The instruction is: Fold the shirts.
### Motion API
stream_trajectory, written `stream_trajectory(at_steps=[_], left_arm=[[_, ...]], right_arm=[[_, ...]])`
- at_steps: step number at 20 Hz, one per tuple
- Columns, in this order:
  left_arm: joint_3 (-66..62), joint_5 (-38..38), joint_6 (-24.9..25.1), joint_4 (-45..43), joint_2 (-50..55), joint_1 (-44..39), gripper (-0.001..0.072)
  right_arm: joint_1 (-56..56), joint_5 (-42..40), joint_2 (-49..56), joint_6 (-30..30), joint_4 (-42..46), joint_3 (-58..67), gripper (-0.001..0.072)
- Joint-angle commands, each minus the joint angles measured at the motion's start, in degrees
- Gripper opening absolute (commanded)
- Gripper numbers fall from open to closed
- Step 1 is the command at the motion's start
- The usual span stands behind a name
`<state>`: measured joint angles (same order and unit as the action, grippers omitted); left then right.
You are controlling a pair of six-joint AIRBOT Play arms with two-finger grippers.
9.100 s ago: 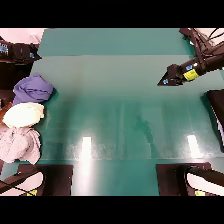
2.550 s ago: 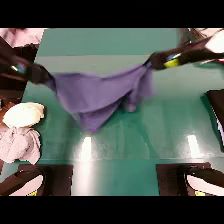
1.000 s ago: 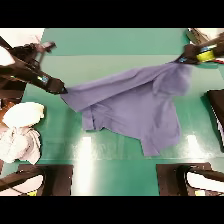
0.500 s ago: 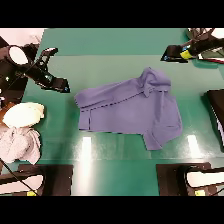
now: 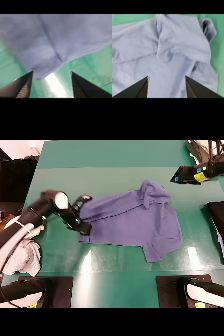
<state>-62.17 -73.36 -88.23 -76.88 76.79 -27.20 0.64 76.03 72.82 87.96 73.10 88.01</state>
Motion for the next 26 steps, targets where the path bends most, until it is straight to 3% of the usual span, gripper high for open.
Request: stream_trajectory(at_steps=[1,8,18,19,20,21,26], left_arm=[[4.15,3.41,-3.41,-5.29,-0.02,-8.22,0.0544],[4.5,5.64,-4.98,-11.98,0.22,-10.38,0.0544],[4.5,5.25,-4.85,-12.13,3.96,-10.36,0.0541],[4.48,5.2,-4.83,-12.13,3.96,-10.38,0.0428],[4.48,5.18,-4.83,-12.11,3.93,-10.38,0.0248],[4.48,5.16,-4.83,-12.11,3.74,-10.38,0.018],[2.32,1.33,-4.66,-12.11,3.43,-10.38,0.0179]], right_arm=[[0.07,-3.17,-5.88,0.02,0.0,-8.02,0.0506],[0.09,-7.08,-13.05,0.02,0.0,-16.22,0.0506],[0.09,-7.78,-14.69,0.04,0.0,-15.04,0.0505],[0.09,-7.72,-14.69,0.04,0.0,-15.04,0.0506],[0.09,-7.74,-14.69,0.04,0.0,-15.04,0.0506],[0.09,-7.74,-14.69,0.04,0.0,-15.04,0.0506],[0.11,-7.72,-14.69,0.04,0.0,-15.04,0.0506]])
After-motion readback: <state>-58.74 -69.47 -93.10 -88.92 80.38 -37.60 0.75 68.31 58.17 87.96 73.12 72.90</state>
